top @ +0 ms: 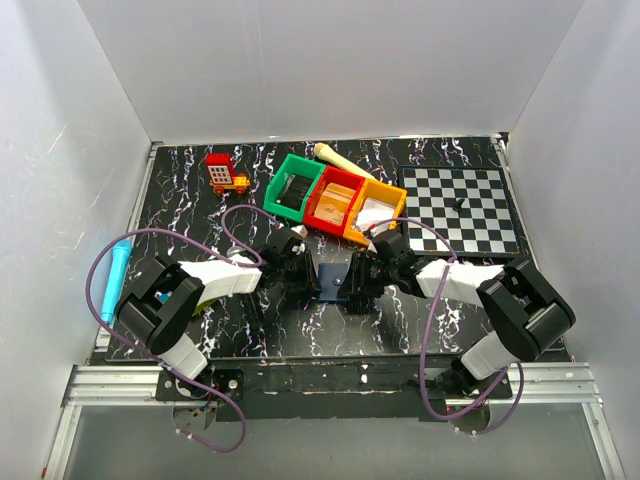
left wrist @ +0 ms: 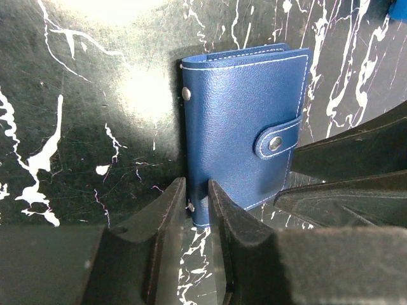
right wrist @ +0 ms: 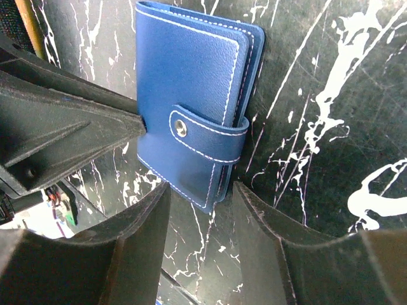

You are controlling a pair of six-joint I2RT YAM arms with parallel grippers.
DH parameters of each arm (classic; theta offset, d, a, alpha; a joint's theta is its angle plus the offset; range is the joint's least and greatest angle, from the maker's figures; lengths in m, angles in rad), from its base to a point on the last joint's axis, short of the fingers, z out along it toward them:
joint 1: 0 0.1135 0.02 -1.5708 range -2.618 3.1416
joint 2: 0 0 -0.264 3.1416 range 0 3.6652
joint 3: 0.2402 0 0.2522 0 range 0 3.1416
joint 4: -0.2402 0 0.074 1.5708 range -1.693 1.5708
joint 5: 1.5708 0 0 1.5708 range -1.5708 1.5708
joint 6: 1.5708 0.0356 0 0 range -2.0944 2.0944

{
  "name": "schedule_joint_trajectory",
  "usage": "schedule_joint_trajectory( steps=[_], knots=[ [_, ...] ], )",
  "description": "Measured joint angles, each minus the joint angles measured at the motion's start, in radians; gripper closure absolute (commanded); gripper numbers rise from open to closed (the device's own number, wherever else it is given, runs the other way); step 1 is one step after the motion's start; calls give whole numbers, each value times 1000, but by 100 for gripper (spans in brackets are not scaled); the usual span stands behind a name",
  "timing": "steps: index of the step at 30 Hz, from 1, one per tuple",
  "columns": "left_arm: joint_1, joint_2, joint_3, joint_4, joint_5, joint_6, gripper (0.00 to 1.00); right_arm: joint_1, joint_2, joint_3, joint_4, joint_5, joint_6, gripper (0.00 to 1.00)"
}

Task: Take the credit cards out of the card holder
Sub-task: Open the card holder at the center of the board.

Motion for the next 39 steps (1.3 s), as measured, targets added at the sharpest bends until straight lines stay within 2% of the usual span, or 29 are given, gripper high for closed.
schedule_joint_trajectory(
  steps=[9,30,39],
  knots=[
    [0,0,0,1,-2,-3,76,-7,-37,-43,20,-2,19,49],
    [0,0,-3,7,-1,-9,75,-13,-34,-49,79,-40,43,54],
    [0,3,-5,17,2,-12,76,-40,3,-55,124,-72,72,63]
  ],
)
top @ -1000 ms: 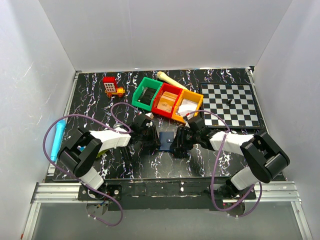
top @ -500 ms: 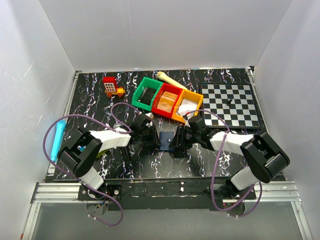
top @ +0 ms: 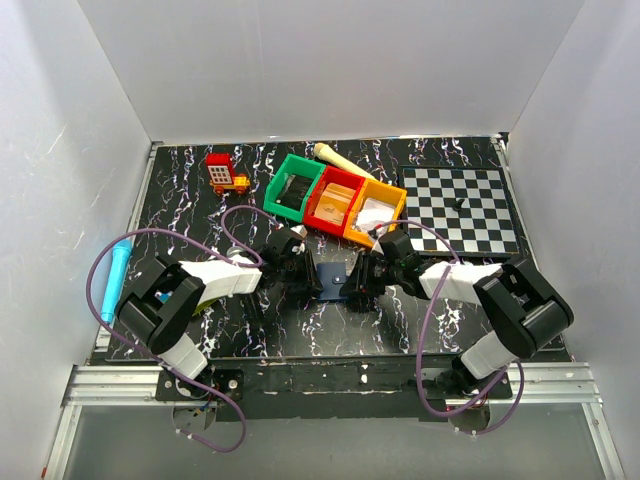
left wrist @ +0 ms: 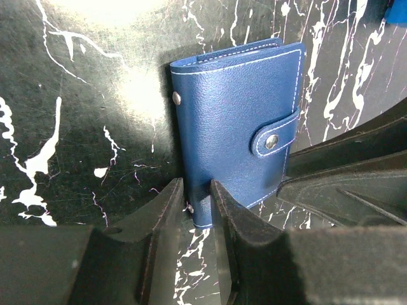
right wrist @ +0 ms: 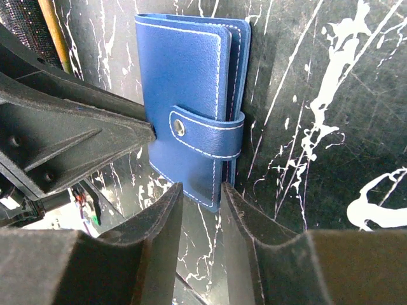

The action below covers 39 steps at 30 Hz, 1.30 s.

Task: Take the credit cards out of the card holder
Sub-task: Open the card holder at the center of the board.

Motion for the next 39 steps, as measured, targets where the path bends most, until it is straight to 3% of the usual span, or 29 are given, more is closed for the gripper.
schedule_joint_trajectory(
  steps=[11,14,18,28,32,36,39],
  knots=[
    [4,3,-5,15,10,-3,77,-9,40,-6,34,-25,13,83],
    [6,3,-7,17,10,-3,77,-14,42,-6,35,-32,16,97],
    [10,2,-8,19,10,-3,76,-18,42,-6,40,-42,18,99],
    [37,-92,-55,-36,-39,2,62,-65,-22,-31,60,-130,-9,99],
    [86,-142,-92,-4,-19,3,54,-73,-74,-31,15,-164,-47,99],
    [131,-213,-173,69,30,-17,27,-73,-169,-31,-62,-177,-91,99],
    [142,-289,-221,106,49,-36,15,-73,-252,-14,-138,-182,-129,99]
  ],
)
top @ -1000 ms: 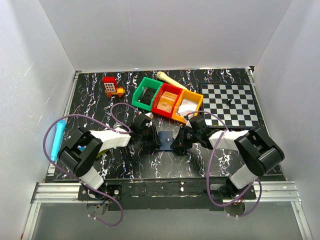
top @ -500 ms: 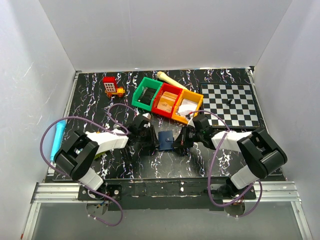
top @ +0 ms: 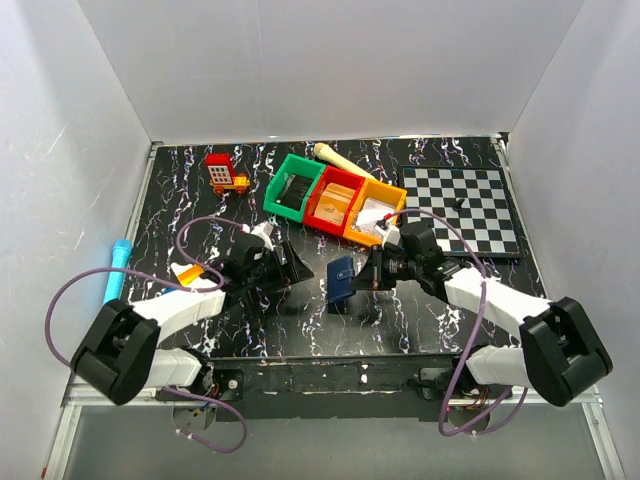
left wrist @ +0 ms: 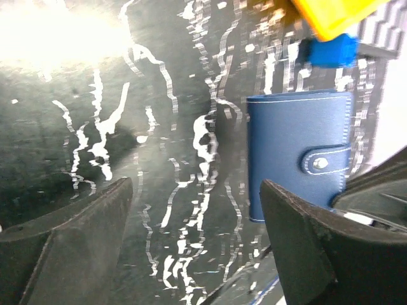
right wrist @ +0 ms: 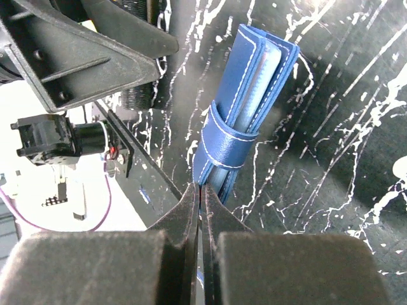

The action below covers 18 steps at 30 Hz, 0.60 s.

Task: Take the credit cards out of the card holder
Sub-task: Open the card holder at the center of the board.

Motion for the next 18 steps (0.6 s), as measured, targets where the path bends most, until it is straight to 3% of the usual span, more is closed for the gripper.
schedule_joint_trajectory(
  steps=[3,9,18],
  knots=[
    [0,-92,-32,73,22,-19,15,0,-45,40,-54,-9,-26,99],
    [1,-126,-44,232,115,-51,18,0,-84,72,-73,-68,-24,99],
    [1,-126,-75,398,232,-98,20,0,-118,55,143,-212,90,99]
  ],
)
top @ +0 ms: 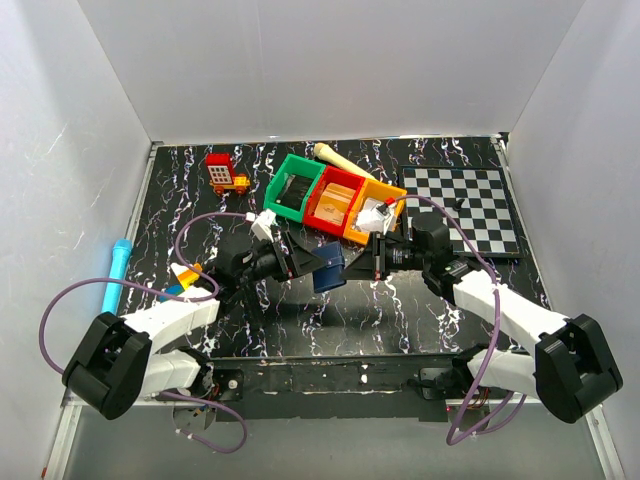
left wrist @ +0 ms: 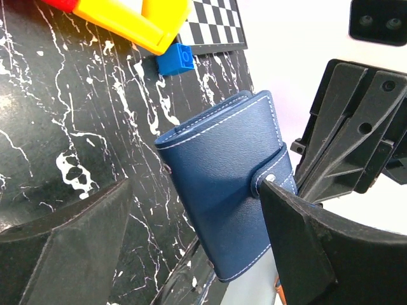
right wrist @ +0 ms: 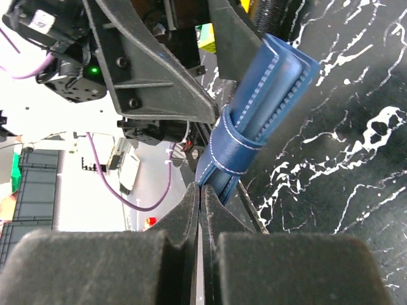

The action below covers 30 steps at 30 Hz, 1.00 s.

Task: Take the credit cards out of the card holder
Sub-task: Open the card holder at the center of the board.

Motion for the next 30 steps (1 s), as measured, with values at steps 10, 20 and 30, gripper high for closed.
schedule_joint_trajectory(
  steps=[10,20,30],
  knots=[
    [2,-40,0,30,40,-11,27,0,-2,-2,84,-51,47,99],
    [8,-70,-9,125,92,-37,46,0,-2,-14,124,-79,69,99],
    [14,-166,-14,132,93,-40,55,-5,-2,-19,152,-97,90,99]
  ],
)
